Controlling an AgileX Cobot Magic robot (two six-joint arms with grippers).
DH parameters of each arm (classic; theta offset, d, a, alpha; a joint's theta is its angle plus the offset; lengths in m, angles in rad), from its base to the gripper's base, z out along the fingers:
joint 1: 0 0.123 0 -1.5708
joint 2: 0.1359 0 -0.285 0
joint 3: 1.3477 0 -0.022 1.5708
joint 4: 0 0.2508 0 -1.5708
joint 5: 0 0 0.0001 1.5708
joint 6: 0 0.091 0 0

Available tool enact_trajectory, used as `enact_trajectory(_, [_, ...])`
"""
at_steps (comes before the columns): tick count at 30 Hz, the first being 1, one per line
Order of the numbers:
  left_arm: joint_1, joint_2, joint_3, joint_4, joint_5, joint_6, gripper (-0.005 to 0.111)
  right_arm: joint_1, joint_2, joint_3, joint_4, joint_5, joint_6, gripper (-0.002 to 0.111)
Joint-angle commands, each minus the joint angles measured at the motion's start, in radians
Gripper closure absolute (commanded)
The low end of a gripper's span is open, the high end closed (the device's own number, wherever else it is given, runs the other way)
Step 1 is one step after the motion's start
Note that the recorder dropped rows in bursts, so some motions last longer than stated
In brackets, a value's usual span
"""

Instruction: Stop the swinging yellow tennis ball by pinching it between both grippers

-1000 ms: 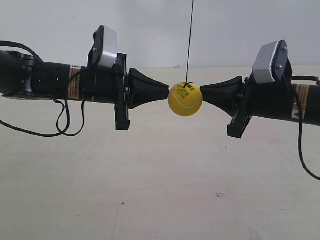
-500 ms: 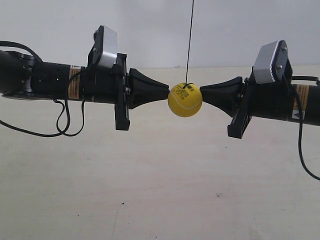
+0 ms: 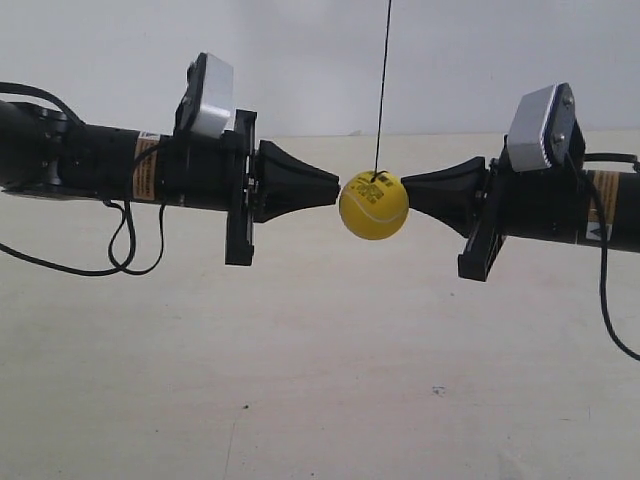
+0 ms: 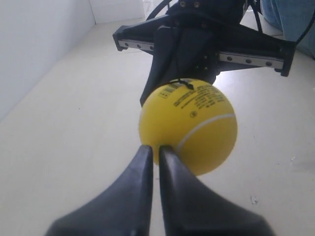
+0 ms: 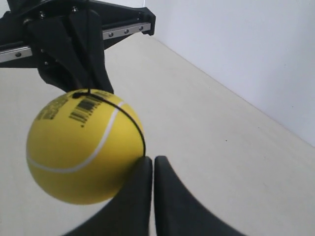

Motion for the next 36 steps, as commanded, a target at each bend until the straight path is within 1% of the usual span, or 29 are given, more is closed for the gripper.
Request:
enact_trajectory(1, [0.035, -0.007, -0.004, 0.015, -0.037, -0.026, 0.102, -0.004, -0.006, -0.003, -0.008, 0.004, 0.003, 0.108])
enact_trajectory(5, [0.068, -0.007, -0.004, 0.018, -0.096, -0.034, 0.102, -0.009, -0.006, -0.003, -0.008, 0.013, 0.001, 0.108])
enact_trajectory(8, [0.08, -0.007, -0.004, 0.018, -0.1, -0.034, 0.102, -0.033, -0.006, -0.003, -0.011, 0.007, 0.008, 0.108])
enact_trajectory(13, [0.081, -0.007, -0.004, 0.018, -0.1, -0.034, 0.102, -0.098, -0.006, -0.003, -0.049, -0.082, 0.037, 0.108])
enact_trajectory(15, [0.081, -0.007, -0.004, 0.018, -0.1, -0.034, 0.102, -0.117, -0.006, -0.003, -0.059, -0.086, 0.041, 0.108])
enact_trajectory(22, [0.081, -0.007, -0.004, 0.018, -0.1, -0.034, 0.102, -0.123, -0.006, -0.003, -0.062, -0.086, 0.047, 0.108])
enact_trajectory(30, [0.081, -0.007, -0.004, 0.018, -0.003, -0.034, 0.102, -0.123, -0.006, -0.003, -0.028, -0.086, 0.047, 0.108])
enact_trajectory(34, [0.081, -0.017, -0.004, 0.003, 0.012, -0.062, 0.102, -0.123, -0.006, -0.003, -0.005, -0.086, 0.045, 0.108])
enact_trajectory(36, [0.081, -0.043, 0.003, 0.003, 0.056, -0.084, 0.102, -0.123, -0.016, -0.003, 0.008, -0.086, 0.04, 0.108])
